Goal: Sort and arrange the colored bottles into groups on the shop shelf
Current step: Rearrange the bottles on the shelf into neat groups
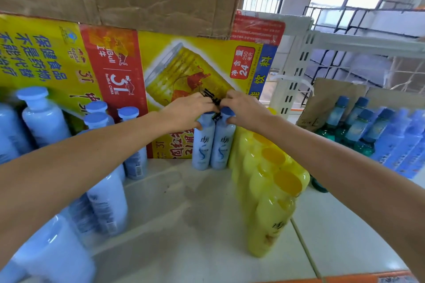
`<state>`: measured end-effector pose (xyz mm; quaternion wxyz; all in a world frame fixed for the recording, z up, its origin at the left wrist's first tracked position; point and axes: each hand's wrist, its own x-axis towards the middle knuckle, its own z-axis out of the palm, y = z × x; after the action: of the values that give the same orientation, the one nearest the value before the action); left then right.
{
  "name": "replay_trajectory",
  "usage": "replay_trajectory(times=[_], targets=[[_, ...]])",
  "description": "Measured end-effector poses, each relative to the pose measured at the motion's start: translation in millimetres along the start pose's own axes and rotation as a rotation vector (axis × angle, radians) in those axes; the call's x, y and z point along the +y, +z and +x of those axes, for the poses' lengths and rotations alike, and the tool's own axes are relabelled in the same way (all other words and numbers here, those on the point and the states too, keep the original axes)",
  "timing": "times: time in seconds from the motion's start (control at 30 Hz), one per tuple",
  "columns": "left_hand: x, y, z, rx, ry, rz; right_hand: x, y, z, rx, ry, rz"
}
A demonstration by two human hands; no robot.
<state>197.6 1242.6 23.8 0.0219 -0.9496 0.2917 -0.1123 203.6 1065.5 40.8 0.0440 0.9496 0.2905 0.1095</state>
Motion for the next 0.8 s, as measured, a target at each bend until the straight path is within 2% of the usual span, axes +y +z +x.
replay_trajectory(times=[0.27, 0.8], targets=[[-3, 9, -2, -0.004, 0.139, 0.272, -1, 0, -1, 0.011, 0.016, -0.002], [-2, 16, -3, 0.045, 0.085, 0.217, 3, 8, 1, 0.044, 0.043, 0.046]])
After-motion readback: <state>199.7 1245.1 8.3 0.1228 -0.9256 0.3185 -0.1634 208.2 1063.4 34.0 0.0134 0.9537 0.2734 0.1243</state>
